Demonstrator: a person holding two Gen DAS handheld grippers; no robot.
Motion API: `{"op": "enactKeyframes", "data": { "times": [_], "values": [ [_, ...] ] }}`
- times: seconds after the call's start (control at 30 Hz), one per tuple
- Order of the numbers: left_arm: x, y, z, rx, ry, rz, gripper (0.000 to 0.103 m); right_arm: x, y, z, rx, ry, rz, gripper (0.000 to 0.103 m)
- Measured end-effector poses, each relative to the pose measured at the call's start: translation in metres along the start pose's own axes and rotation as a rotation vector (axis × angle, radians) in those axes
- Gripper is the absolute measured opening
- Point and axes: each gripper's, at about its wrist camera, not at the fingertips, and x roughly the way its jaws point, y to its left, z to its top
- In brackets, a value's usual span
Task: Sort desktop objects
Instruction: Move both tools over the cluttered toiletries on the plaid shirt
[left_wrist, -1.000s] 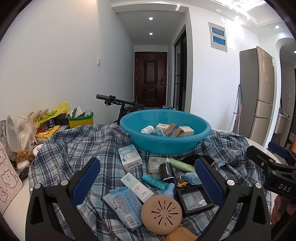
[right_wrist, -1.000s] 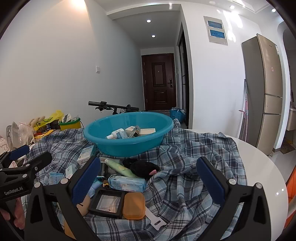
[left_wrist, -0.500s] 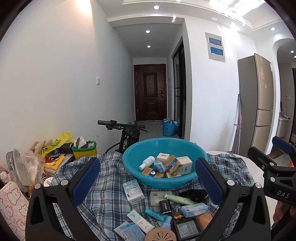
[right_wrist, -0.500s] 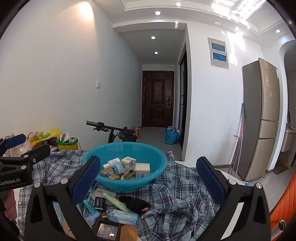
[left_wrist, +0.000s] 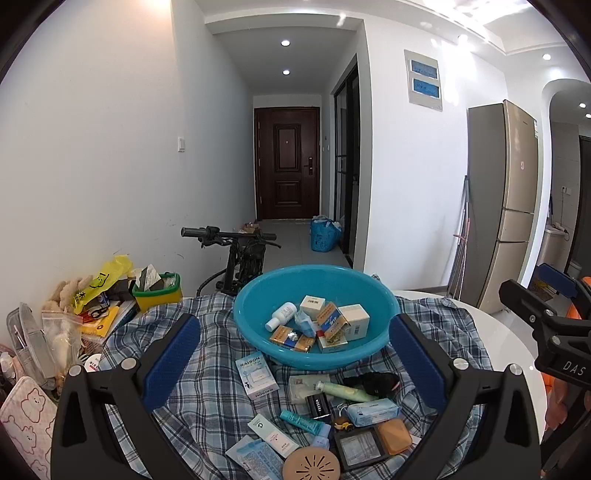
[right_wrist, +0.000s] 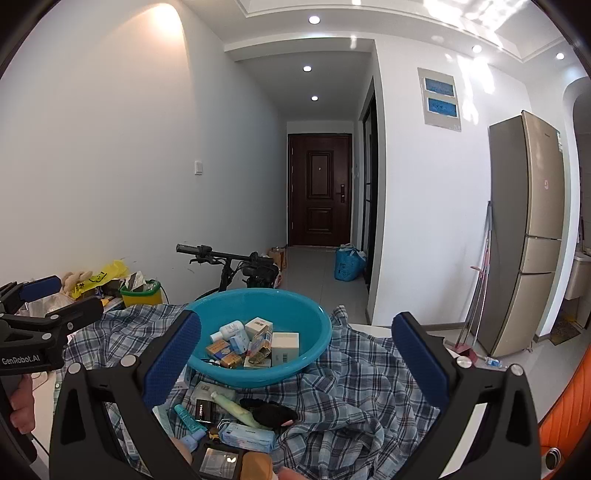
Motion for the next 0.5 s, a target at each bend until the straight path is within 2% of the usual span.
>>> {"op": "enactKeyframes", "data": {
  "times": [0.3, 0.5],
  "values": [
    [0.045, 0.005, -0.043, 0.011, 0.224, 0.008, 0.103, 0.018, -0.003, -0.031, -0.012, 0.147, 0.009, 0.103],
    [0.062, 0.015, -0.076, -0.036, 0.293, 0.011, 0.103, 0.029, -0.006, -0.063, 0.002, 0.224, 0.005, 0.103]
  ]
}}
